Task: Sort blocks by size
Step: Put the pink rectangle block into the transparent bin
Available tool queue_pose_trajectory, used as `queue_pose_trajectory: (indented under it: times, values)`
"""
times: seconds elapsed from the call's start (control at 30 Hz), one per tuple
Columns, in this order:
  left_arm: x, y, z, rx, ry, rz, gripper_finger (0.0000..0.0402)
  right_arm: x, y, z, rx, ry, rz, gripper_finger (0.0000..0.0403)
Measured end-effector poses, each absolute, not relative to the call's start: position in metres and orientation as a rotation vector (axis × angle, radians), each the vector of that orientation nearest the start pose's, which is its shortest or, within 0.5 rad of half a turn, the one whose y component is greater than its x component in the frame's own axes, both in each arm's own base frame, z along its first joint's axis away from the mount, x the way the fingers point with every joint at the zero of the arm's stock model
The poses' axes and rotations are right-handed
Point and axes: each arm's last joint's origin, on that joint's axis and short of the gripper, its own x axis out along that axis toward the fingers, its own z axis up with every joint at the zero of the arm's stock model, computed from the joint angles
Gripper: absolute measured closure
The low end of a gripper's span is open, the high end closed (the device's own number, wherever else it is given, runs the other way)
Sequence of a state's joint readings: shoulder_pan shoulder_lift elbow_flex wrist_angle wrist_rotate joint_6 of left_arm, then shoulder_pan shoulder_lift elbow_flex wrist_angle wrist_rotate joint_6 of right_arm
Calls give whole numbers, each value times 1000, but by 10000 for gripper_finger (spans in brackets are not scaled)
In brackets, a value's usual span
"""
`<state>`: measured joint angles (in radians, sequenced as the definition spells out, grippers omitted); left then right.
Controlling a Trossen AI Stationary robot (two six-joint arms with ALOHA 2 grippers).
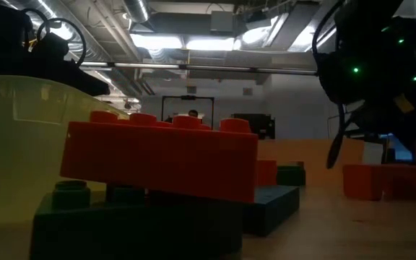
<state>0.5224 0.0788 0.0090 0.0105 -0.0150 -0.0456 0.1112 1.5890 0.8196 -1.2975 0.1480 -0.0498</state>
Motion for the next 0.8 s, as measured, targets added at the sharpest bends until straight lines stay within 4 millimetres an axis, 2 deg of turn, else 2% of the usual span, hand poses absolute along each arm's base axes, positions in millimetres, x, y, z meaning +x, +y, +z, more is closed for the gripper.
queue_pose_trajectory:
  times: [0.13, 0.37, 0.6, 0.8]
  values:
    - [88, 51, 161, -62, 45, 539, 237, 194, 17, 157, -300, 2080, 30, 341]
    - [88, 51, 161, -67, 44, 538, 237, 187, 17, 162, -309, 2165, 34, 341]
    - [88, 51, 161, -67, 44, 539, 237, 192, 15, 188, -415, 2207, -11, 336]
    - [88, 51, 161, -67, 44, 539, 237, 196, 14, 217, -462, 2046, -24, 337]
